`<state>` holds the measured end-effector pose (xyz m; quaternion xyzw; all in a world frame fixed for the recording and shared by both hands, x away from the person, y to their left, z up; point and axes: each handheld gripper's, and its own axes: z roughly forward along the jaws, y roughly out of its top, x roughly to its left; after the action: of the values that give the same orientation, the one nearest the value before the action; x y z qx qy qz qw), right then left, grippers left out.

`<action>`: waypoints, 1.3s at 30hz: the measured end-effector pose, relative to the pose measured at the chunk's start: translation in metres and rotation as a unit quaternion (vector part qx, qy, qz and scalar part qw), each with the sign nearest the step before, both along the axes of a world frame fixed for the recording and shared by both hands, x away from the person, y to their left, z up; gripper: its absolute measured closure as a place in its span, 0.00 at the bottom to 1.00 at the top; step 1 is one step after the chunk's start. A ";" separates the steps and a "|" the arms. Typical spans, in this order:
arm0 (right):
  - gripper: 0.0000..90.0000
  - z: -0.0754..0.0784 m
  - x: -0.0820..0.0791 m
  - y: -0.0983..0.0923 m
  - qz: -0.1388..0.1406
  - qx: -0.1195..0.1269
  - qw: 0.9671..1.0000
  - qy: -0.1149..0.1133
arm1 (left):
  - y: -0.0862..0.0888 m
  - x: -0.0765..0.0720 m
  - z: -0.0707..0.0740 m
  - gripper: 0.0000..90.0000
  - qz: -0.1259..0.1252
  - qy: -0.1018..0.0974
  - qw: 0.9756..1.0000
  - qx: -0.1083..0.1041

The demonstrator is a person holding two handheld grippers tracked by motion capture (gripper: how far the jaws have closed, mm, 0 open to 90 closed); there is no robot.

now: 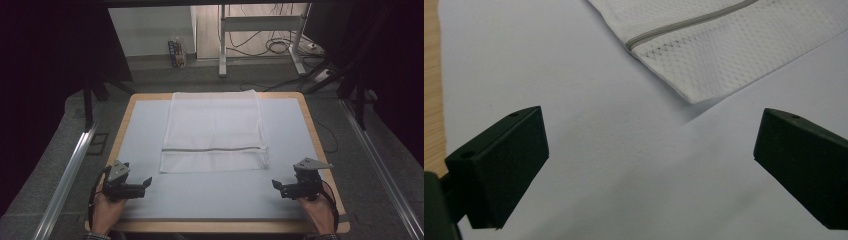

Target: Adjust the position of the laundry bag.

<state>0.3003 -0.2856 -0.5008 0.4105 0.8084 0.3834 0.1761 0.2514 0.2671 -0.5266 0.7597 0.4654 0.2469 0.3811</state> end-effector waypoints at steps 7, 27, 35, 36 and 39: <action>0.00 0.001 0.002 0.004 0.004 -0.003 1.000 -0.016 | 0.002 -0.002 0.000 0.03 0.003 0.012 1.000 0.007; 0.00 0.001 0.002 0.007 0.006 -0.003 1.000 -0.001 | 0.001 0.002 -0.002 0.04 -0.004 0.027 1.000 0.000; 0.00 0.001 0.003 0.011 0.008 0.000 1.000 -0.007 | 0.000 0.001 -0.003 0.06 -0.018 -0.006 1.000 0.002; 0.00 0.001 0.003 0.011 0.007 0.001 1.000 -0.010 | 0.000 0.001 -0.002 0.06 -0.018 -0.007 1.000 -0.001; 0.00 0.001 0.004 0.011 0.004 -0.001 1.000 -0.015 | 0.001 0.001 -0.001 0.07 -0.015 -0.006 1.000 -0.003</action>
<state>0.3038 -0.2749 -0.4999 0.4012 0.8078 0.3893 0.1869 0.2524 0.2676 -0.5281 0.7637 0.4525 0.2448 0.3899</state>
